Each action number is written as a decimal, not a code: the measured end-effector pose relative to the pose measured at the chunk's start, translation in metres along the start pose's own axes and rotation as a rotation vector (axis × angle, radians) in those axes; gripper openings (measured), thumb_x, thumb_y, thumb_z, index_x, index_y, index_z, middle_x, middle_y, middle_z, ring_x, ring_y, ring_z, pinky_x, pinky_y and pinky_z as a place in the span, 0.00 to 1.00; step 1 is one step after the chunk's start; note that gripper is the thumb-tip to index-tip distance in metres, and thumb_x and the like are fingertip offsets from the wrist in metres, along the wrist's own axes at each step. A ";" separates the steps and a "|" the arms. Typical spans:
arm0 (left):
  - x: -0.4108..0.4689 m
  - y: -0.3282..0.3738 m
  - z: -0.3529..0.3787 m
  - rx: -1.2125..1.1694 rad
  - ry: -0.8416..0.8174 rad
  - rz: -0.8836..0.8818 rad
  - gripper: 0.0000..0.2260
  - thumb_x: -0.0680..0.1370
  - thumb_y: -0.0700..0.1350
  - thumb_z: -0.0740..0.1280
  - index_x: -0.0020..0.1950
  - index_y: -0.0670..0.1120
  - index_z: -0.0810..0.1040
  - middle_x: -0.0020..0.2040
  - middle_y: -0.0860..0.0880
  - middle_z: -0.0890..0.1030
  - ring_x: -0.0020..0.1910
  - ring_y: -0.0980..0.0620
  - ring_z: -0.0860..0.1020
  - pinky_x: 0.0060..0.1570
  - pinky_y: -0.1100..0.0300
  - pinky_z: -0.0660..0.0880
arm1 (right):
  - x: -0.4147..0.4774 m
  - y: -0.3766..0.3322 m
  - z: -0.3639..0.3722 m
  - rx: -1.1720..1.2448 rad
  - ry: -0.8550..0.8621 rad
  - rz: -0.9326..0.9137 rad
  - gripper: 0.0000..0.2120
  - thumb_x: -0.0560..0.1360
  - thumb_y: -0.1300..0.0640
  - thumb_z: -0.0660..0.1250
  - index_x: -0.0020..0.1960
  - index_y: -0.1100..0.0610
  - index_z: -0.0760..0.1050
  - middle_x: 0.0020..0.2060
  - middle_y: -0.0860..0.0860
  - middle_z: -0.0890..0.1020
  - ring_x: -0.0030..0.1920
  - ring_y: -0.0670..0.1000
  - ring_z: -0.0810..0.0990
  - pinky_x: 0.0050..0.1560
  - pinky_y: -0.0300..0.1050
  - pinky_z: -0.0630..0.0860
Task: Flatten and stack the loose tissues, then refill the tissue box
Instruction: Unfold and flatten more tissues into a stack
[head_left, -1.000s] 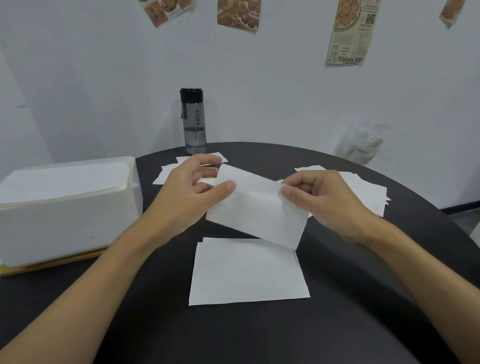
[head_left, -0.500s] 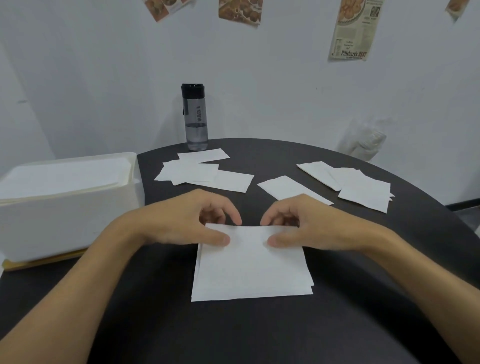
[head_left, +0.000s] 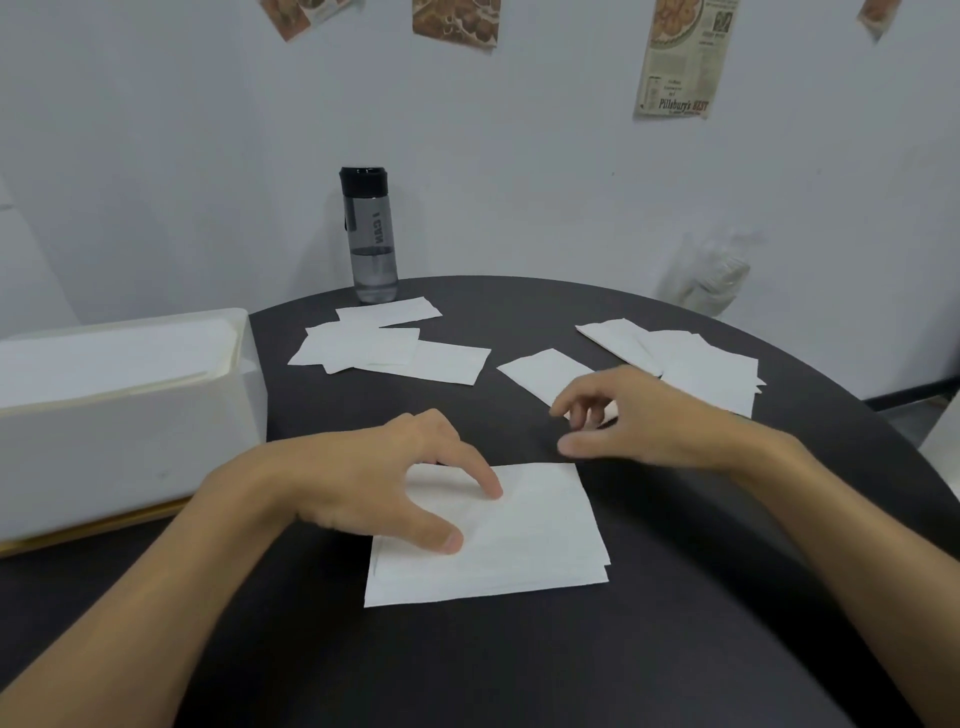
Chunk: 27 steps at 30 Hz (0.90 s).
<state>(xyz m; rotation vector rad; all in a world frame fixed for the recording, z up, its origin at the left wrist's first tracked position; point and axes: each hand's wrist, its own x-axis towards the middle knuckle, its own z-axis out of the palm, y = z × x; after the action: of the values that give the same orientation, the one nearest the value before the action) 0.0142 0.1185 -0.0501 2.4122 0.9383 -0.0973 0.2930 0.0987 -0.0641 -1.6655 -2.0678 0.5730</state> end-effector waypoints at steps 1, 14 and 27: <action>0.000 0.000 0.001 -0.001 0.004 0.002 0.18 0.75 0.55 0.73 0.59 0.75 0.73 0.57 0.70 0.66 0.58 0.74 0.65 0.57 0.67 0.64 | 0.003 0.010 -0.005 -0.029 0.087 0.034 0.10 0.72 0.50 0.75 0.52 0.48 0.80 0.46 0.46 0.80 0.47 0.47 0.78 0.50 0.38 0.75; 0.012 -0.005 0.011 0.022 0.112 0.042 0.18 0.77 0.54 0.71 0.66 0.65 0.73 0.62 0.71 0.68 0.64 0.70 0.68 0.65 0.66 0.65 | 0.006 0.080 -0.024 -0.255 0.508 0.442 0.17 0.76 0.52 0.69 0.53 0.67 0.79 0.50 0.63 0.83 0.55 0.65 0.78 0.55 0.57 0.77; 0.028 -0.008 0.030 0.022 0.406 0.086 0.14 0.77 0.56 0.70 0.62 0.66 0.75 0.66 0.70 0.66 0.70 0.68 0.60 0.67 0.65 0.55 | 0.008 0.077 -0.023 -0.332 0.492 0.422 0.08 0.75 0.61 0.64 0.43 0.61 0.81 0.40 0.57 0.83 0.42 0.59 0.80 0.42 0.50 0.77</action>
<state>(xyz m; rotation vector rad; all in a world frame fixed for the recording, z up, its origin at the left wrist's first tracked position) 0.0339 0.1248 -0.0861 2.5379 1.0055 0.4308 0.3668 0.1232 -0.0878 -2.1862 -1.5199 -0.0795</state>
